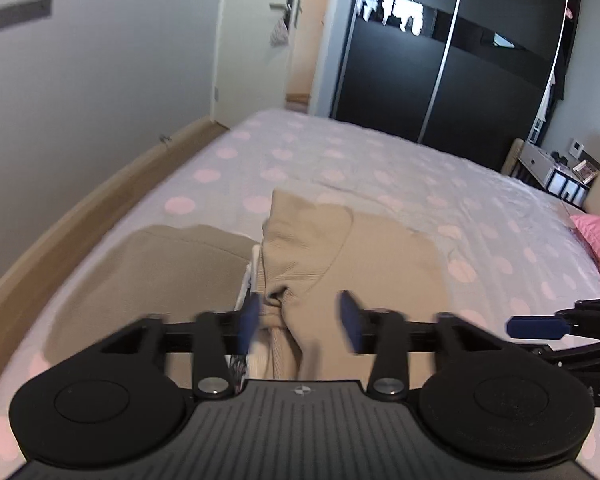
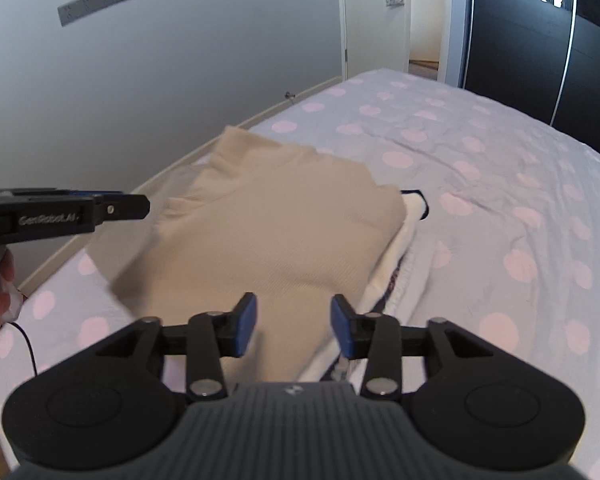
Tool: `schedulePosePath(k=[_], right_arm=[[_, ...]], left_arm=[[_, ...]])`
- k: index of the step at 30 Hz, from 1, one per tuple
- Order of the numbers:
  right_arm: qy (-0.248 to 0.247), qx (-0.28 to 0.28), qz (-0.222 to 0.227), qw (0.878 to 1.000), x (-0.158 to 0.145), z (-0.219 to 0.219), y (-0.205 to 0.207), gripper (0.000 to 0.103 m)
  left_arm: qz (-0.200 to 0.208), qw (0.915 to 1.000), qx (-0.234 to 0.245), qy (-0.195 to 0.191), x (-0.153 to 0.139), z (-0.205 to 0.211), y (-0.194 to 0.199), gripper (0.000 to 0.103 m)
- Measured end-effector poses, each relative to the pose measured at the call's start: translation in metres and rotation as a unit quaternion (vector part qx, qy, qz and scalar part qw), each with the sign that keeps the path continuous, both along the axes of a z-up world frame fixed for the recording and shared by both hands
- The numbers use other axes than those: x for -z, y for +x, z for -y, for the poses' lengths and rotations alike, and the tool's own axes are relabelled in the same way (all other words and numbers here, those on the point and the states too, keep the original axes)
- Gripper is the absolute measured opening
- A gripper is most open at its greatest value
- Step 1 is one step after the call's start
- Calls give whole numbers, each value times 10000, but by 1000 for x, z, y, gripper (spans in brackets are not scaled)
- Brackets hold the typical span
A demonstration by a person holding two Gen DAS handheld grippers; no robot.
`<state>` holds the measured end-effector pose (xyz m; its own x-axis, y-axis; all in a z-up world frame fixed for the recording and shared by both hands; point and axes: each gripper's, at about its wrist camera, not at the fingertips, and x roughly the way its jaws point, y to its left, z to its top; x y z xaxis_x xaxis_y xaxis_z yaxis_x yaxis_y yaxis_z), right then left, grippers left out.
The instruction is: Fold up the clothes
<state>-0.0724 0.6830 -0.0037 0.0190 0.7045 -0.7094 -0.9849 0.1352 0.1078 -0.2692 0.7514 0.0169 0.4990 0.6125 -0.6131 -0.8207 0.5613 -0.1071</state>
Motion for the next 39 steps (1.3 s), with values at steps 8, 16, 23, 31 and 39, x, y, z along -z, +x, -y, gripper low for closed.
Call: schedulePosePath(k=[8, 16, 23, 31, 39], right_arm=[[229, -232, -123, 9994, -59, 108, -32, 62], [401, 98, 123, 9991, -86, 219, -70, 75], [825, 773, 533, 9922, -63, 285, -90, 79], [882, 1079, 290, 9898, -21, 329, -111, 79], [837, 1156, 135, 9897, 0, 342, -123, 79]], left_arm=[[21, 9989, -47, 467, -60, 131, -14, 75], [-82, 9989, -258, 370, -74, 231, -19, 76], [-84, 9983, -531, 239, -45, 279, -27, 77], [-376, 9958, -784, 285, -9, 314, -33, 77], [-282, 9958, -868, 89, 1, 324, -48, 77]])
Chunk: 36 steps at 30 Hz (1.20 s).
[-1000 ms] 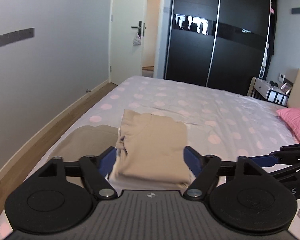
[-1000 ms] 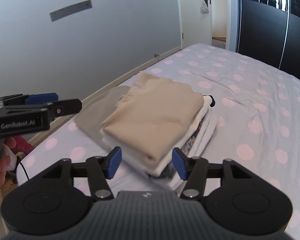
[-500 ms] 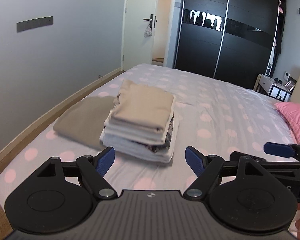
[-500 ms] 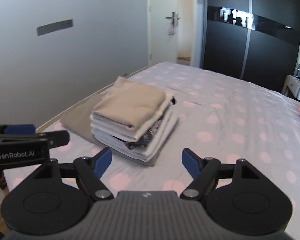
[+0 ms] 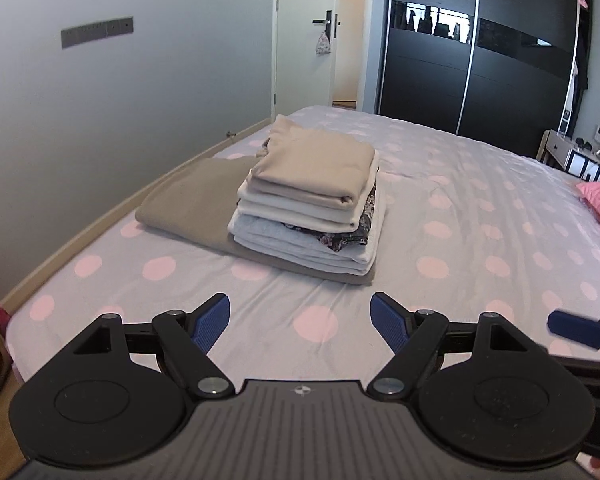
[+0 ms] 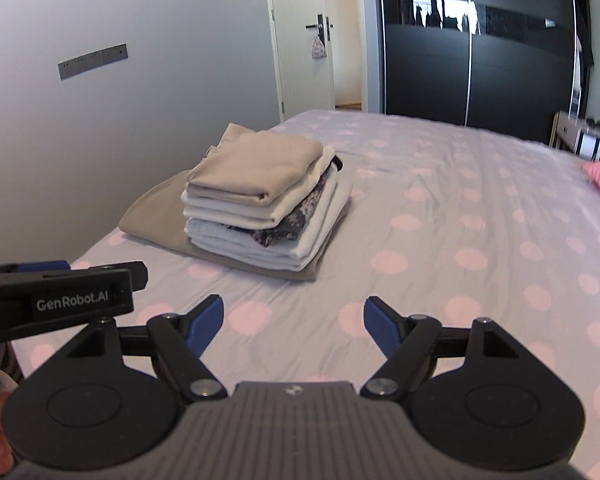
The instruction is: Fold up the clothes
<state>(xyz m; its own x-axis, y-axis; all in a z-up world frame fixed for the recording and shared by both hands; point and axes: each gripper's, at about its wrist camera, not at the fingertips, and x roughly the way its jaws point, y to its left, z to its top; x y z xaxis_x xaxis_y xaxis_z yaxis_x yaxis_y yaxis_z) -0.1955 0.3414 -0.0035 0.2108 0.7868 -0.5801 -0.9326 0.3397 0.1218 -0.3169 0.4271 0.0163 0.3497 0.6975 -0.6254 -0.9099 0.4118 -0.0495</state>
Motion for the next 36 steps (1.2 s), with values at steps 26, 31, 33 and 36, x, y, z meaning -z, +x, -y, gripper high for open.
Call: schedulePosePath(k=[26, 31, 33, 36], right_arm=[[150, -95, 327, 9993, -15, 4, -20, 80], [171, -79, 299, 9994, -16, 7, -18, 80], [179, -79, 303, 9993, -16, 8, -18, 80], [199, -76, 313, 9993, -17, 9, -18, 80]], left_arm=[[153, 9999, 17, 59, -9, 7, -3, 77], [129, 9999, 34, 99, -12, 9, 0, 77], [129, 9998, 36, 120, -12, 10, 0, 77], [116, 9998, 42, 176, -14, 12, 1, 77]])
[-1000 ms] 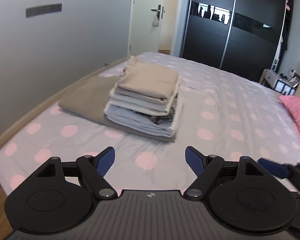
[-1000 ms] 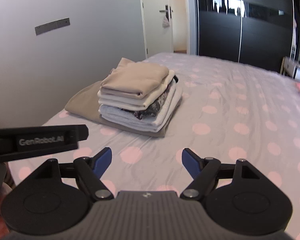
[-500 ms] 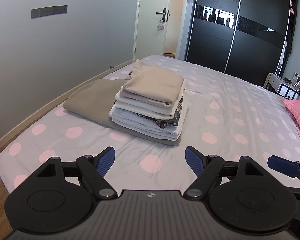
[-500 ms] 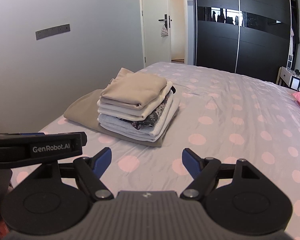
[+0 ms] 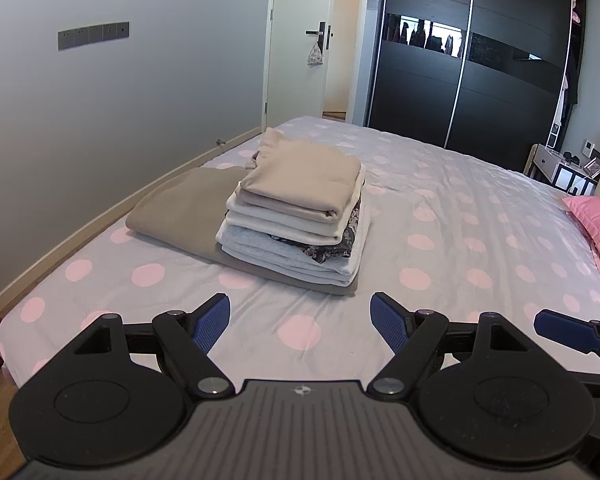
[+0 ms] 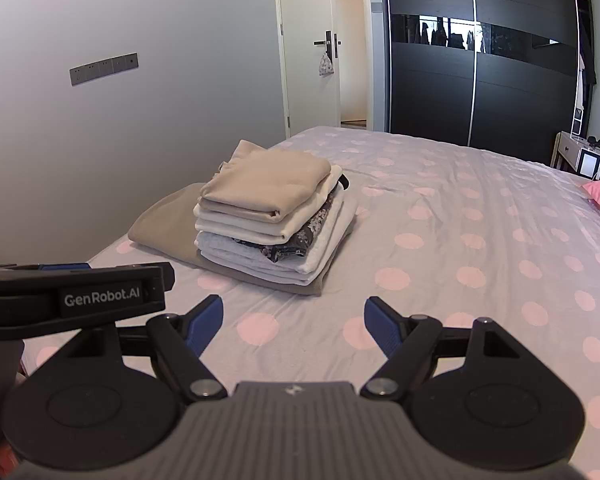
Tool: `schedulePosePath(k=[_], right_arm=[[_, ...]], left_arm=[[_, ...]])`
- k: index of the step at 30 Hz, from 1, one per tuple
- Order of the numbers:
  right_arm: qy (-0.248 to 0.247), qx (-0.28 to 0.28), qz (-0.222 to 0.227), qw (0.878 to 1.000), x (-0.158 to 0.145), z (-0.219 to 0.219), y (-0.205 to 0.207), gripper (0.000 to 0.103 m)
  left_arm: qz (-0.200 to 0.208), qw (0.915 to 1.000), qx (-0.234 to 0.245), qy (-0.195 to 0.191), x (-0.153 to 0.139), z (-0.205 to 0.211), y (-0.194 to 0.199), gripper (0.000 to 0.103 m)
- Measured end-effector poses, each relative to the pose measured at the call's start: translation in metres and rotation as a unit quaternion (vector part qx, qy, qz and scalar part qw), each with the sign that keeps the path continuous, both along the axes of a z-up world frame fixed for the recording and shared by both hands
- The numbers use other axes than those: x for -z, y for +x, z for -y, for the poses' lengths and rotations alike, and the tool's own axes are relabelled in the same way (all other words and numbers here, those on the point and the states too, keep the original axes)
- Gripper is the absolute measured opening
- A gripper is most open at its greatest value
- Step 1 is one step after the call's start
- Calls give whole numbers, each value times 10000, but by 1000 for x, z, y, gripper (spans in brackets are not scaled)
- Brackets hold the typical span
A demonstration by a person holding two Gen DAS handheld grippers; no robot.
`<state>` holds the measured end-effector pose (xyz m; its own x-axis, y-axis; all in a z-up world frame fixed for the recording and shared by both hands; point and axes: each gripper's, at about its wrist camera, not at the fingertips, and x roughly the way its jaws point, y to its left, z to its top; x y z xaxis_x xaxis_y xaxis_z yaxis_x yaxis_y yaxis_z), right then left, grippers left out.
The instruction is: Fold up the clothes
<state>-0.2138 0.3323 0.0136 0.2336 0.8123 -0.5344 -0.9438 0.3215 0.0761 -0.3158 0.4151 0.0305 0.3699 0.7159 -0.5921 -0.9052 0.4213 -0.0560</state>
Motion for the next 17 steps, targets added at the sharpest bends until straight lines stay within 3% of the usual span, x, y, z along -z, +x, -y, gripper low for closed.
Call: schedulePosePath(k=[17], right_arm=[[75, 7, -1, 10000, -4, 9, -2, 80]], left_arm=[[3, 9999, 73, 140, -5, 8, -1, 77]])
